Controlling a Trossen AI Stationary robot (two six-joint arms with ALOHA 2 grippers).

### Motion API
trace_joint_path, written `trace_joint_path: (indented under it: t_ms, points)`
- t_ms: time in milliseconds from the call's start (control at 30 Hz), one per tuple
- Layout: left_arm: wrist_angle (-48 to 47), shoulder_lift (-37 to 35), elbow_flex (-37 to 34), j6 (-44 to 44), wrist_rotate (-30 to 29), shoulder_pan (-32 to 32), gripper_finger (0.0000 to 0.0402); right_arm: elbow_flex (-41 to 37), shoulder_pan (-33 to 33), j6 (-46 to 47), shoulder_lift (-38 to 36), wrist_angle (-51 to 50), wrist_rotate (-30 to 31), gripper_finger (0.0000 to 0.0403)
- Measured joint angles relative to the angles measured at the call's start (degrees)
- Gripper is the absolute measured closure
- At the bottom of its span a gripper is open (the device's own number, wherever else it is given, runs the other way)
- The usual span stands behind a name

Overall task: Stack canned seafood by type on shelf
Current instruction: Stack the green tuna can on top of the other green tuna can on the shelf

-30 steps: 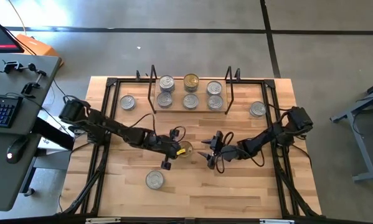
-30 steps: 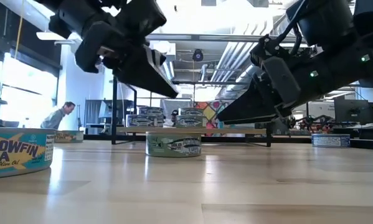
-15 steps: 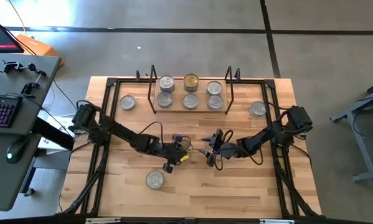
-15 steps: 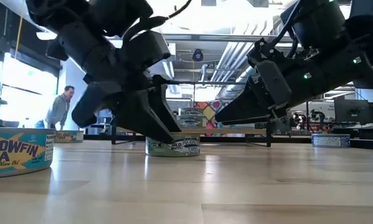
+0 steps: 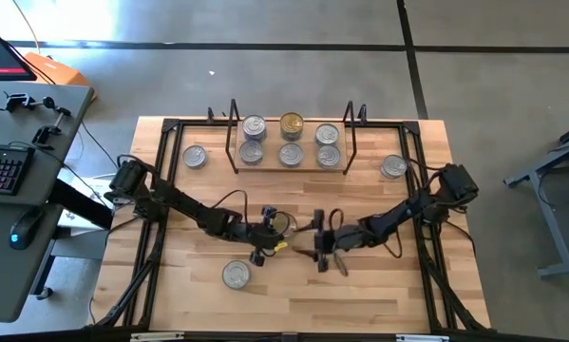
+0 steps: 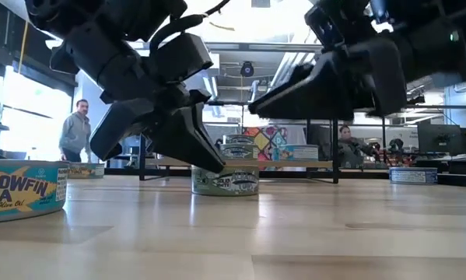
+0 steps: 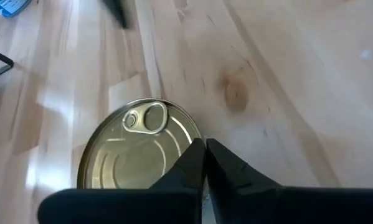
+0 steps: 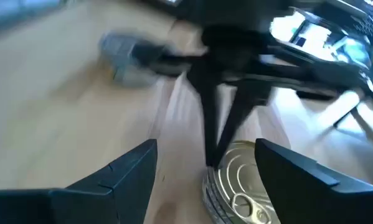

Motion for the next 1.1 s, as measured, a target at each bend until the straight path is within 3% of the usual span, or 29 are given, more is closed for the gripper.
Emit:
trace_joint_path:
  t_ms: [100,267,400,567,800,1100]
  points:
    - [2.24,-0.22,-0.03,-1.09,0.27,-0.07,0.04,5.65,1.07,-8.1,0.0,-13.03,3.33,0.0142]
    - [6.16,-0.35,-0.03,-4.03,0.27,-0.01,0.0401,15.03,1.43,-13.37,0.0,-37.66,9.24,0.0142]
    - [8.63,-0.35,-0.03,-8.29,0.86,0.34,0.0401,18.04,1.39,-15.77,0.0,-48.04,9.62,0.0142]
    - [9.81,-0.35,-0.03,-9.98,1.36,0.41,0.0401,15.98,1.39,-16.99,0.01,-45.36,10.66,0.0142]
    - [12.46,-0.35,0.01,-10.01,1.34,0.41,0.0401,10.69,1.39,-15.19,0.85,-32.66,13.84,0.0142]
    - [14.6,-0.35,0.01,-8.57,1.36,-0.12,0.0401,10.12,1.28,-15.45,5.73,-25.64,15.3,0.0155]
